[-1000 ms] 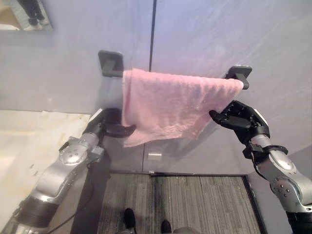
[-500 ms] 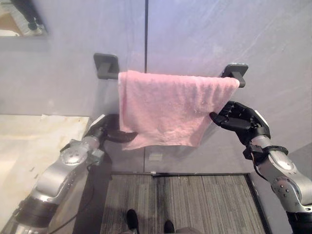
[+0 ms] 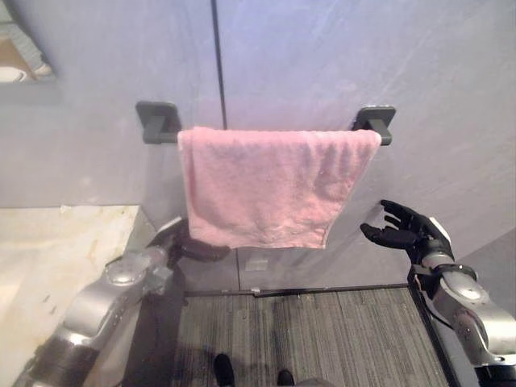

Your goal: Organize the bathroom.

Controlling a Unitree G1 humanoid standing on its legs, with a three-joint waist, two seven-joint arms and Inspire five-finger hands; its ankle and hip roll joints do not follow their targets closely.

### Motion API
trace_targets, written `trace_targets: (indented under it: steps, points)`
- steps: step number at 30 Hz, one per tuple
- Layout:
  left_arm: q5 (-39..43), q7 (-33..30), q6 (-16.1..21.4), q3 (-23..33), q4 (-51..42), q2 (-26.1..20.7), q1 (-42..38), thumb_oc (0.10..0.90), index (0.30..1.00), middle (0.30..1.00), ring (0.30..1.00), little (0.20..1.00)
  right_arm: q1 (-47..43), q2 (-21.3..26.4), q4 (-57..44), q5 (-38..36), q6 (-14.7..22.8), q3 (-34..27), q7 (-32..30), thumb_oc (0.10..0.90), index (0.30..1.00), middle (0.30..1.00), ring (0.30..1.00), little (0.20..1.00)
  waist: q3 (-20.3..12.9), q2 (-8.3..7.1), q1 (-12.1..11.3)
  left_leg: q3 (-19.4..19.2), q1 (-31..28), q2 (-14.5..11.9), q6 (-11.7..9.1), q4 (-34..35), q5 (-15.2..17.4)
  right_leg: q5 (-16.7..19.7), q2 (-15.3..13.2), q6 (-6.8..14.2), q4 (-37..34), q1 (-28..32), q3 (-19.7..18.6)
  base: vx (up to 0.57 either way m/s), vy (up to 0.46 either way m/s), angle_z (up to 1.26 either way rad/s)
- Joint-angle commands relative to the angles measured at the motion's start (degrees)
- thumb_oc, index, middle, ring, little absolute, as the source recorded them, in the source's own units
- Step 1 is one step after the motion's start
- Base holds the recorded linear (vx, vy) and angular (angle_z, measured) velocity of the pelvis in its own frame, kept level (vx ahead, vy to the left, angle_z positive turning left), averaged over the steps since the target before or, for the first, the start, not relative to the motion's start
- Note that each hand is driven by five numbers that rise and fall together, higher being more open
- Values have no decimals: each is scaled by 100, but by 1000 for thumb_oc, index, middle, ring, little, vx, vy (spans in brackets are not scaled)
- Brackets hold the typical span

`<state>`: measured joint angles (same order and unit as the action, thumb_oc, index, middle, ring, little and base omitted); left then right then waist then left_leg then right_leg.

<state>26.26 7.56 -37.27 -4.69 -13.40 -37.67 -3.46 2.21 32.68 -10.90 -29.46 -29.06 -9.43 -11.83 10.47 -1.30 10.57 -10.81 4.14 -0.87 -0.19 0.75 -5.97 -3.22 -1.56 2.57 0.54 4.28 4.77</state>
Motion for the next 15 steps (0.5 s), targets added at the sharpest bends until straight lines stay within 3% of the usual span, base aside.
trace_targets:
  steps: [1, 4, 6, 9, 15]
  points:
    - [-440, 259, 337, 222, 189, 135, -142, 800, 900, 900, 900, 900, -177, 56, -125, 401, 201, -322, -245, 800, 900, 900, 900, 900, -282, -43, 77, 126, -286, -536, -320, -635, 600, 155, 6, 516, 434, -436, 274, -56, -16, -6]
    - [-1213, 112, 1046, 353, 292, 219, 284, 800, 900, 900, 900, 900, 181, -290, 394, 412, 203, -277, -405, 800, 900, 900, 900, 900, -207, -24, 102, 142, -244, -546, -312, -684, 611, 133, 9, 483, 488, -479, 264, -69, -27, -7]
    - [-1264, 68, 1339, 498, 312, 279, 484, 800, 900, 900, 900, 900, 361, -489, 722, 506, 279, -252, -451, 800, 900, 900, 900, 900, -180, -26, 96, 159, -206, -552, -309, -749, 633, 117, 12, 457, 515, -491, 267, -55, -34, -4]
    - [-1393, 246, 1453, 593, 358, 310, 636, 800, 900, 900, 900, 900, 457, -677, 1040, 558, 356, -206, -498, 800, 900, 900, 900, 900, -157, -24, 84, 184, -162, -557, -319, -809, 640, 113, 20, 439, 531, -492, 265, -43, -30, -1]
    - [-2092, 217, 2356, 459, 814, 345, 808, 800, 900, 900, 900, 900, 519, -990, 2446, 566, 710, 44, -837, 800, 900, 900, 900, 900, -100, -42, 22, 252, -23, -593, -349, -895, 626, 111, 60, 383, 566, -531, 317, -69, -40, 0]
